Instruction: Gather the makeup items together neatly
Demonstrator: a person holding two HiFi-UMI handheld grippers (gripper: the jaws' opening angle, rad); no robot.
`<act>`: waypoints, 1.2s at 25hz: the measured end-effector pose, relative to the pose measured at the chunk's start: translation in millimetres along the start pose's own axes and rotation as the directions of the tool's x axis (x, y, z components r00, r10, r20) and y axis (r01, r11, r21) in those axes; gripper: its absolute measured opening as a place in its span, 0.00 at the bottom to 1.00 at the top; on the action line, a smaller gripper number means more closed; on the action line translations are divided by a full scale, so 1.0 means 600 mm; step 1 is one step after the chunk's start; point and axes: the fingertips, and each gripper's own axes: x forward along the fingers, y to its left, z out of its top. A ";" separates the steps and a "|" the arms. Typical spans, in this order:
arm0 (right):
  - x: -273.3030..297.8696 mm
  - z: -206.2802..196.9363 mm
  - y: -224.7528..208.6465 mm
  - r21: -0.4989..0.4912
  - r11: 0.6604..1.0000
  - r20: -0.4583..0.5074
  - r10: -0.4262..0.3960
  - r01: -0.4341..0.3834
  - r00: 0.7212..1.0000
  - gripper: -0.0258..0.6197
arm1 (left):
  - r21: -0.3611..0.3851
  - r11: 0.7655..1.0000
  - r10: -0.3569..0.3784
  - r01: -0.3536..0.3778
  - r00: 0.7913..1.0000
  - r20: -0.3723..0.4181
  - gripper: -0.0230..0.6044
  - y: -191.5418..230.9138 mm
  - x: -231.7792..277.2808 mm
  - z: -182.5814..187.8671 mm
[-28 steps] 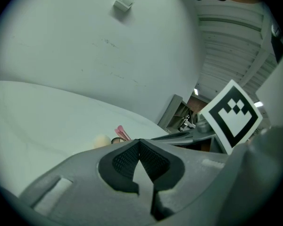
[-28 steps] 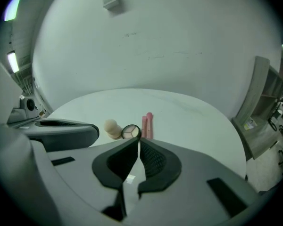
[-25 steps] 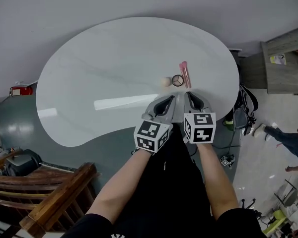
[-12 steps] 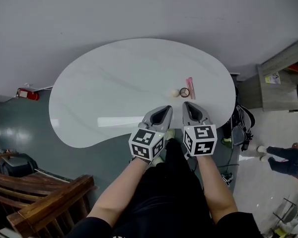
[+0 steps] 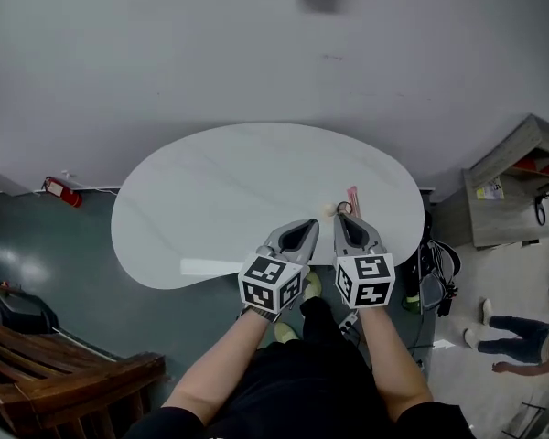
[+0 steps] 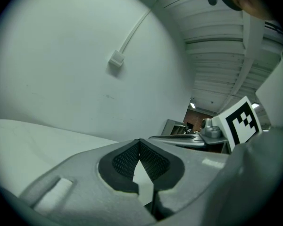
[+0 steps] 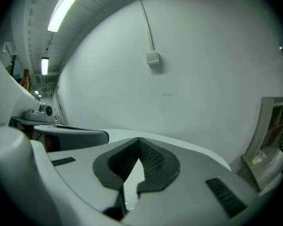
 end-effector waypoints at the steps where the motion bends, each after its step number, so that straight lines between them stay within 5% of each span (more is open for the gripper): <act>1: -0.006 0.012 0.005 -0.007 1.000 0.013 0.001 -0.001 1.000 0.06 | 0.005 1.000 -0.001 0.001 1.000 0.008 0.05 -0.003 -0.009 0.011; 11: -0.058 0.088 0.059 -0.053 0.998 0.102 0.031 -0.026 0.994 0.06 | 0.064 0.997 0.028 -0.035 0.993 0.111 0.05 -0.025 -0.088 0.090; 30: -0.080 0.097 0.105 -0.100 0.993 0.112 0.068 -0.056 0.991 0.06 | 0.072 0.996 0.048 -0.059 0.988 0.146 0.05 -0.033 -0.129 0.094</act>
